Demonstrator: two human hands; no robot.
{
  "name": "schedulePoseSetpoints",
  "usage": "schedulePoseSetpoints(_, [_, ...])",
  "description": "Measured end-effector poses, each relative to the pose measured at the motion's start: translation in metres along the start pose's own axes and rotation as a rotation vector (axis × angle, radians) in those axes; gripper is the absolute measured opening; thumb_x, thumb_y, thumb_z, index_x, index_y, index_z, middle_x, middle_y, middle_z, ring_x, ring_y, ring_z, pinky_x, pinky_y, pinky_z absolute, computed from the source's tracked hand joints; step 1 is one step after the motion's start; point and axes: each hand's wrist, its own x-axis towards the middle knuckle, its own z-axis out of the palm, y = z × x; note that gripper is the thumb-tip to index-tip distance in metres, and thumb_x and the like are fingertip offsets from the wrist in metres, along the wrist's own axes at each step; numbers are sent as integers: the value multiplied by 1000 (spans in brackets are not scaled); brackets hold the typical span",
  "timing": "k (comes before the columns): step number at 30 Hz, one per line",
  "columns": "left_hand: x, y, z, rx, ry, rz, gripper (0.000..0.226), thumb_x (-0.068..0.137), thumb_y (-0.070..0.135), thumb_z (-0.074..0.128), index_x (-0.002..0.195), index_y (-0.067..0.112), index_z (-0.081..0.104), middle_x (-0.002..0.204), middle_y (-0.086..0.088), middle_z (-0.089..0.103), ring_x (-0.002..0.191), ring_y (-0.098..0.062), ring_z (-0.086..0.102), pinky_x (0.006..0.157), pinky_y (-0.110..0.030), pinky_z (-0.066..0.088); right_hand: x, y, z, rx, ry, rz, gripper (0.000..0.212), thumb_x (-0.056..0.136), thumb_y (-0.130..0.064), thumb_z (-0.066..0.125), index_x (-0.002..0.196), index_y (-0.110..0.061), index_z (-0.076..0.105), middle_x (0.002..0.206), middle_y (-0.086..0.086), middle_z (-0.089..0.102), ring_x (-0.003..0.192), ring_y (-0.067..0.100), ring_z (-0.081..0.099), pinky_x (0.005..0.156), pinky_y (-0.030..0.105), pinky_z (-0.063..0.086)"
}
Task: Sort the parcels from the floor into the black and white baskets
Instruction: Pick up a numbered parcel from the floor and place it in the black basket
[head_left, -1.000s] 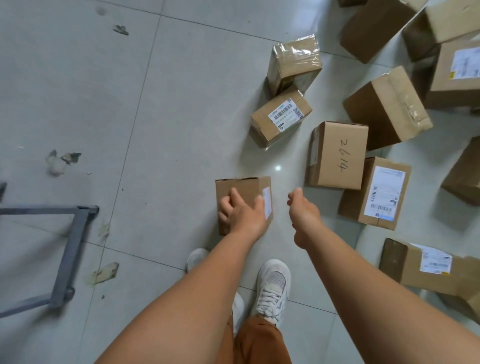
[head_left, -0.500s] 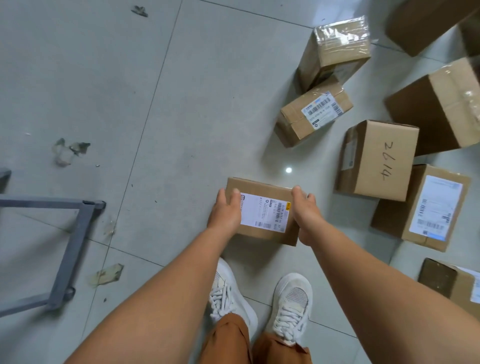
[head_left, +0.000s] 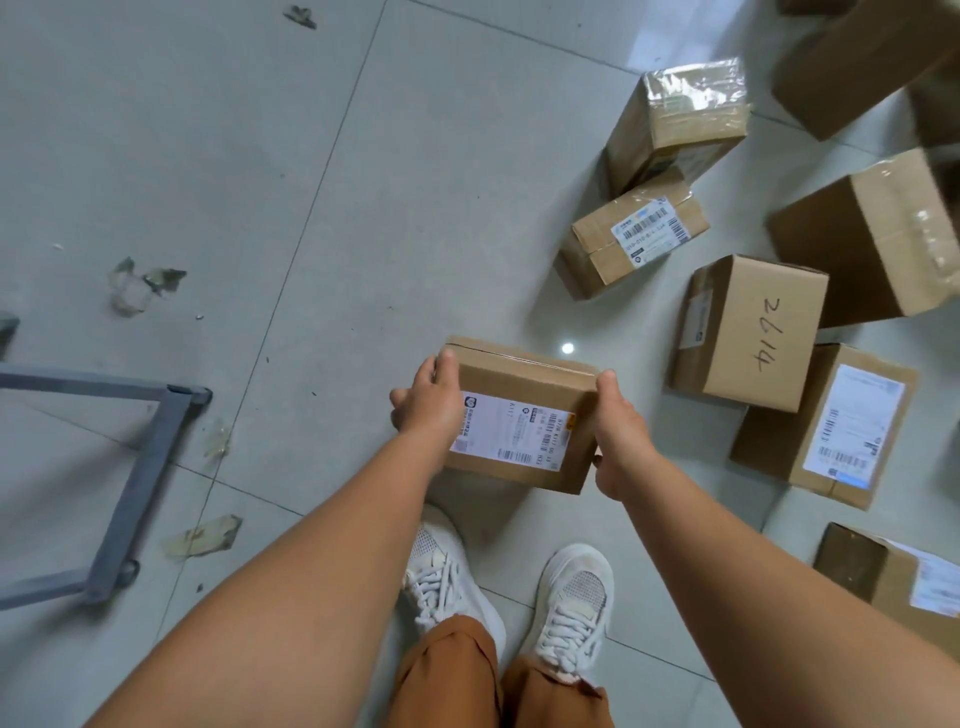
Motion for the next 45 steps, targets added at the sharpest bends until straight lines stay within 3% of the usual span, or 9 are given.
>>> schedulePoseSetpoints(6, [-81, 42, -53, -198, 57, 23, 44, 95, 57, 28, 112, 20, 43, 115, -9, 49, 102, -27, 47, 85, -39, 41, -90, -38, -25, 88, 17, -61, 50, 93, -53, 36, 131, -23, 50, 116, 4, 55, 82, 16, 53, 56, 29, 37])
schedulePoseSetpoints(10, [-140, 80, -93, -290, 87, 69, 41, 95, 54, 33, 104, 16, 45, 104, -5, 51, 91, -25, 46, 77, -32, 35, -159, -70, -41, 98, 55, -116, 50, 89, -58, 38, 126, -28, 54, 128, 5, 53, 111, 23, 52, 76, 31, 39])
schedulePoseSetpoints(13, [-185, 106, -121, -294, 64, 125, 51, 96, 56, 28, 121, 18, 51, 109, -4, 46, 95, -24, 43, 79, -32, 33, -210, -97, -52, 157, 29, -153, 37, 90, -59, 38, 99, -27, 55, 116, 4, 56, 98, 19, 54, 73, 31, 42])
schedulePoseSetpoints(18, [-251, 129, -161, -357, 70, 154, 45, 96, 58, 24, 105, 19, 43, 104, -5, 48, 94, -24, 45, 80, -33, 35, -281, -127, -75, 209, 16, -211, 54, 91, -64, 36, 119, -20, 47, 98, 4, 53, 88, 19, 51, 75, 35, 45])
schedulePoseSetpoints(22, [-298, 133, -182, -428, 97, 188, 42, 96, 54, 34, 102, 14, 45, 91, -4, 53, 79, -18, 48, 64, -30, 37, -331, -138, -89, 214, -11, -260, 52, 88, -62, 46, 113, -16, 49, 97, 4, 53, 94, 20, 52, 81, 35, 41])
schedulePoseSetpoints(28, [-353, 130, -212, -575, 172, 213, 24, 92, 39, 53, 104, 19, 50, 102, -3, 53, 92, -21, 48, 75, -33, 37, -394, -146, -101, 156, 9, -426, 37, 89, -36, 59, 119, -15, 52, 108, 8, 57, 107, 25, 54, 91, 39, 46])
schedulePoseSetpoints(35, [-430, 134, -258, -771, 342, 320, 23, 90, 40, 57, 100, 19, 56, 92, 2, 53, 82, -16, 48, 70, -30, 38, -482, -154, -103, 232, -54, -565, 21, 88, -41, 64, 100, -24, 58, 108, 4, 59, 103, 20, 54, 86, 35, 45])
schedulePoseSetpoints(39, [-469, 131, -287, -873, 409, 383, 25, 88, 42, 59, 100, 20, 61, 91, 4, 58, 82, -15, 52, 71, -30, 41, -534, -160, -103, 278, -117, -670, 27, 91, -35, 63, 110, -16, 58, 105, 3, 59, 95, 17, 53, 64, 23, 41])
schedulePoseSetpoints(45, [-519, 119, -336, -974, 533, 463, 25, 87, 44, 62, 94, 20, 62, 92, 3, 62, 82, -15, 56, 75, -34, 48, -602, -164, -92, 287, -290, -766, 24, 89, -34, 65, 105, -18, 57, 97, -5, 58, 88, 12, 52, 82, 29, 40])
